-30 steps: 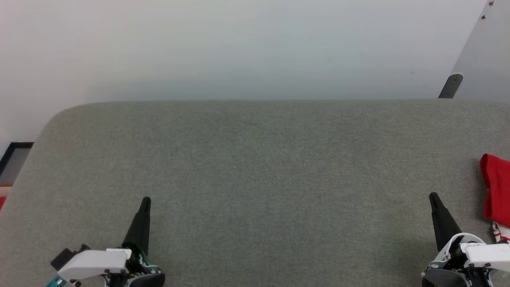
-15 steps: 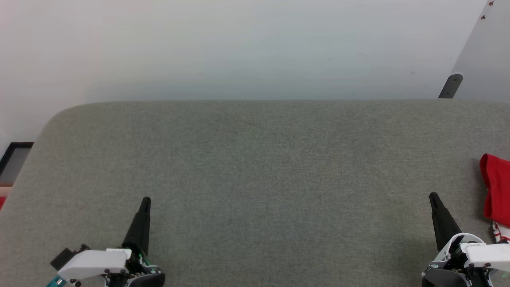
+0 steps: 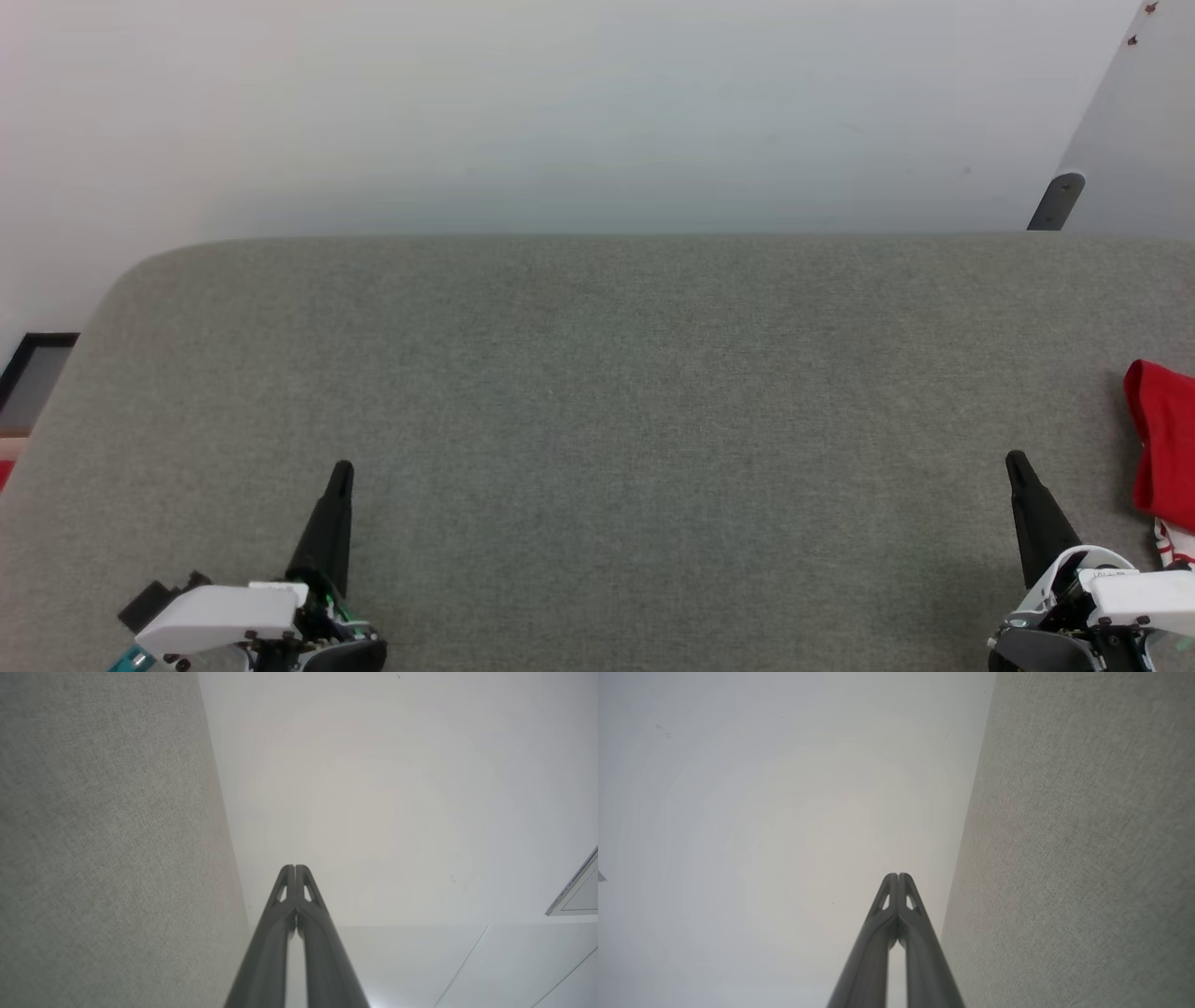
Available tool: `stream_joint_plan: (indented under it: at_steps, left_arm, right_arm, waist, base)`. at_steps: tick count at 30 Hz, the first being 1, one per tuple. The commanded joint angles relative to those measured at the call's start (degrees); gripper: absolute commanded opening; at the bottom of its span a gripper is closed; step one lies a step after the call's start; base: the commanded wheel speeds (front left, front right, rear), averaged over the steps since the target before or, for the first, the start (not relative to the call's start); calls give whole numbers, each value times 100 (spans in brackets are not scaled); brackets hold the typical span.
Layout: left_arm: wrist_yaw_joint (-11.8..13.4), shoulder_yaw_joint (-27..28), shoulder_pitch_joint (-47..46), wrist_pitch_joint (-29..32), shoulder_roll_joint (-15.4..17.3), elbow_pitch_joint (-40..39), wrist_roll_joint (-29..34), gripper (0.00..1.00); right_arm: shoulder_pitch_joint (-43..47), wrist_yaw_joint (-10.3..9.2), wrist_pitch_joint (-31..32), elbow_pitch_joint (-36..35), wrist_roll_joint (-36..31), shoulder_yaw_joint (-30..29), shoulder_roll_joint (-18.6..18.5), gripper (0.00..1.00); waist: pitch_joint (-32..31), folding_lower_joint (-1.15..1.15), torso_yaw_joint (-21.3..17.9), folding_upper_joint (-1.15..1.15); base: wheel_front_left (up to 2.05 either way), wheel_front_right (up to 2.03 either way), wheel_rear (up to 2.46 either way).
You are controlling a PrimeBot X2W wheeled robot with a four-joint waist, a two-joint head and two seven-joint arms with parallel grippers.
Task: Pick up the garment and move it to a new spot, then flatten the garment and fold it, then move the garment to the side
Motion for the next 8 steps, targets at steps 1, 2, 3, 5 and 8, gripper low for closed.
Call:
stream_joint_plan:
  at_steps: [1,2,3,5,8]
  left_arm:
    - [-33,12,-55,9,5,-8,-19,0]
    - [-33,12,-55,9,5,-8,-19,0]
    - [-33,11,-55,9,5,-8,-19,0]
    - [-33,13,-55,9,5,-8,-19,0]
    - [-33,11,-55,9,5,-9,-19,0]
  right_arm:
    - [-16,0,11,-12,13,1,20,0]
    - [-16,0,12,-12,13,1,20,0]
    - [-16,0,12,-12,13,1,20,0]
    - [-16,0,12,-12,13,1,20,0]
    - [-16,0,11,-12,14,1,20,0]
  waist:
    - [0,0,0,0]
    - [0,0,0,0]
    - [0,0,0,0]
    - [0,0,0,0]
    - [0,0,0,0]
  base:
    - [0,0,0]
    - [0,0,0]
    - [0,0,0]
    - [0,0,0]
    - [0,0,0]
